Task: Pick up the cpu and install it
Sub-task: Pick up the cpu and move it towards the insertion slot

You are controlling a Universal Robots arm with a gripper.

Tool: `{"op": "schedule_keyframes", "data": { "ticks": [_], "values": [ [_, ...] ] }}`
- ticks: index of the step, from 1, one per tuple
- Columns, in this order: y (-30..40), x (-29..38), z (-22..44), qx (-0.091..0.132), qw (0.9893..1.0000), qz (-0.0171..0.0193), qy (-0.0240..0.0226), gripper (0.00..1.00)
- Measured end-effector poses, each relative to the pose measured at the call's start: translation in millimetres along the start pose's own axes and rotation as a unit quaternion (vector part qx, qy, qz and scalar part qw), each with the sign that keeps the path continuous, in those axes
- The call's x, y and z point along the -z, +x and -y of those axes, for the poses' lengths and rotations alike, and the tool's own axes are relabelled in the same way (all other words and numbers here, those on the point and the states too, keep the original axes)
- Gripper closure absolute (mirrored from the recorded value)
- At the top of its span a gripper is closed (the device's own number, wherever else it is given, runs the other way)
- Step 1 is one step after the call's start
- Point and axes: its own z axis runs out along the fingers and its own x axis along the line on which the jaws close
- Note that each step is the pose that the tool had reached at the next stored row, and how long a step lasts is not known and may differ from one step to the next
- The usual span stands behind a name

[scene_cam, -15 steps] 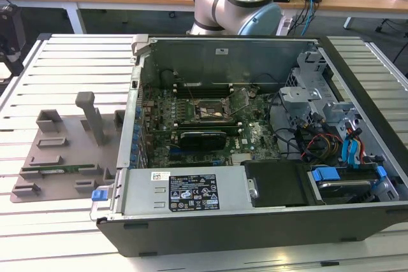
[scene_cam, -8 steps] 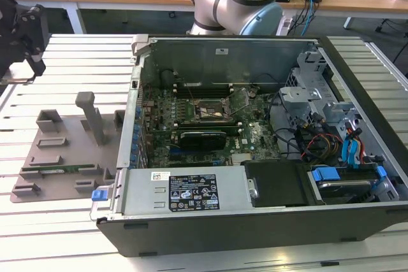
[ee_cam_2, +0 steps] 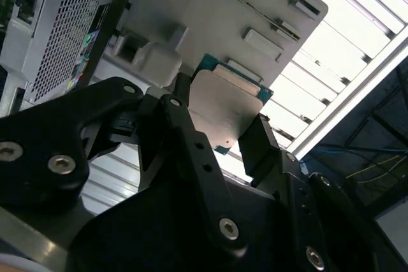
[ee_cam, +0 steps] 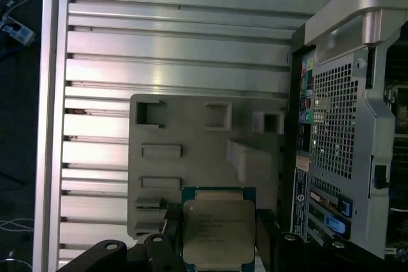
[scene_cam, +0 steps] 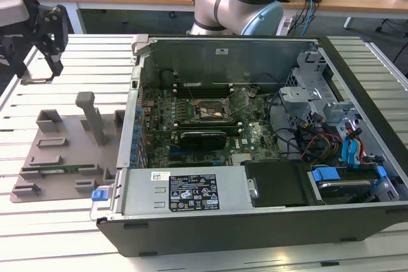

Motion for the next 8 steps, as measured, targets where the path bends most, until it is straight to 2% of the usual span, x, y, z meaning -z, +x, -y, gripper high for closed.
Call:
{"op": "schedule_keyframes", "data": {
  "ticks": [2, 5, 8],
  "values": [
    [-4.7, -0.2, 0.2, 0.0, 1.0, 0.0, 0.0003, 0.45],
    [-19.2, -0.6, 1.0, 0.0, 1.0, -0.0001, 0.0022, 0.45],
    [-27.9, -0.9, 1.5, 0.0, 1.0, -0.0003, 0.0037, 0.45]
  ]
}}
